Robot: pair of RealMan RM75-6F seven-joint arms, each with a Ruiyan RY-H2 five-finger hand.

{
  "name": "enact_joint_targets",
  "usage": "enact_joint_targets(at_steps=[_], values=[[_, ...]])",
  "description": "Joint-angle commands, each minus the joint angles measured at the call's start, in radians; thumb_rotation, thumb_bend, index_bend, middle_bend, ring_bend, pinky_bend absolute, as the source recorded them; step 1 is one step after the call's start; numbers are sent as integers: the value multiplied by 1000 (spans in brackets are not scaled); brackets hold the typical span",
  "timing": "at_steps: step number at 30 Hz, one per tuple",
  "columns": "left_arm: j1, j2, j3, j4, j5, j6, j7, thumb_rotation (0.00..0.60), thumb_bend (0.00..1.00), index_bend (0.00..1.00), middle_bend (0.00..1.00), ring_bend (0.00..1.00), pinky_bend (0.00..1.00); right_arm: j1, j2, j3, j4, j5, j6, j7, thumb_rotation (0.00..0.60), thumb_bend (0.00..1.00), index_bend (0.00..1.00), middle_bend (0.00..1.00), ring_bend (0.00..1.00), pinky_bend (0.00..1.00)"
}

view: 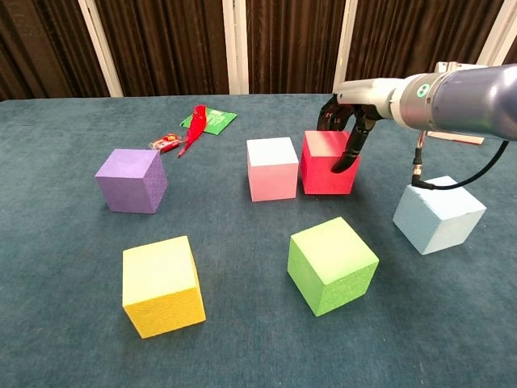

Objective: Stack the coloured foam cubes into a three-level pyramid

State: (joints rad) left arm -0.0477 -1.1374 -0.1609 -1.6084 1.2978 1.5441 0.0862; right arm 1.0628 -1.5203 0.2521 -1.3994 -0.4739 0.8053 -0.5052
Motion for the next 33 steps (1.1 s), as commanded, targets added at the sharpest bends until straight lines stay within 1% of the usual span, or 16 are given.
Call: enact_joint_targets(at_steps=[1, 9, 20, 27, 33], values=[[0, 0, -1, 0, -1, -1, 0, 600, 378, 98, 0, 0, 0, 7, -8, 2, 13, -2, -9, 9, 600, 190, 406, 418, 222, 0], [-2, -1, -2, 2, -5, -5, 0, 600, 378, 98, 0, 0, 0, 22, -21, 8, 20, -3, -10, 22, 600, 190, 406, 418, 221, 0], [0, 7, -4, -1, -11, -11, -16, 600, 378, 98, 0, 0, 0, 62, -42, 18, 22, 77, 16, -11, 600, 191, 406, 418, 221, 0], [1, 10, -7, 0, -14, -8, -19, 600, 378, 98, 0, 0, 0, 73, -53, 4, 43, 105, 43, -43, 600, 191, 407, 417, 221, 0], [1, 7, -4, -5, -10, -6, -8, 600, 378, 100, 0, 0, 0, 70, -62, -11, 67, 86, 50, -54, 600, 190, 407, 417, 221, 0]])
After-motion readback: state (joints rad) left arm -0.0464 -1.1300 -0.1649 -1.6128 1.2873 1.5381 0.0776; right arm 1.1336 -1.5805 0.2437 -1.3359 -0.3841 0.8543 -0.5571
